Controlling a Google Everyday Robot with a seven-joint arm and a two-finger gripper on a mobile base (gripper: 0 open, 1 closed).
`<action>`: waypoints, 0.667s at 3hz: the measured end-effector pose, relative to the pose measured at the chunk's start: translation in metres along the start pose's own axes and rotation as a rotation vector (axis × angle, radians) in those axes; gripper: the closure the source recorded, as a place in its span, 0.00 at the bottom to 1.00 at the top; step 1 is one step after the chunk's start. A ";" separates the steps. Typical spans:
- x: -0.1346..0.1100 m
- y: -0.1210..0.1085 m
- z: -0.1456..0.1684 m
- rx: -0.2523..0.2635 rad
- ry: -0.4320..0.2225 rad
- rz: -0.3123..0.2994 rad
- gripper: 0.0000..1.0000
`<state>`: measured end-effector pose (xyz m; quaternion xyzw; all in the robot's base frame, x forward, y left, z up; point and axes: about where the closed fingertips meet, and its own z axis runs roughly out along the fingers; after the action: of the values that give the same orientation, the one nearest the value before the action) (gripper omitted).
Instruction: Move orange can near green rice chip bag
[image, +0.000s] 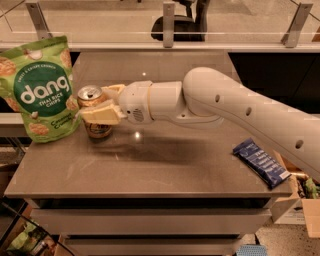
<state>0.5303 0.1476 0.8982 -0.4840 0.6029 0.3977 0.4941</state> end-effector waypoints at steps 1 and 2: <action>-0.001 0.002 0.002 -0.003 0.000 -0.002 0.12; -0.002 0.003 0.003 -0.007 0.000 -0.004 0.00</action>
Offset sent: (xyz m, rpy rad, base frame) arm -0.0010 0.0016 0.0006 -0.0004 -0.0011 0.0031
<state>0.5279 0.1514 0.8995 -0.4869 0.6007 0.3986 0.4931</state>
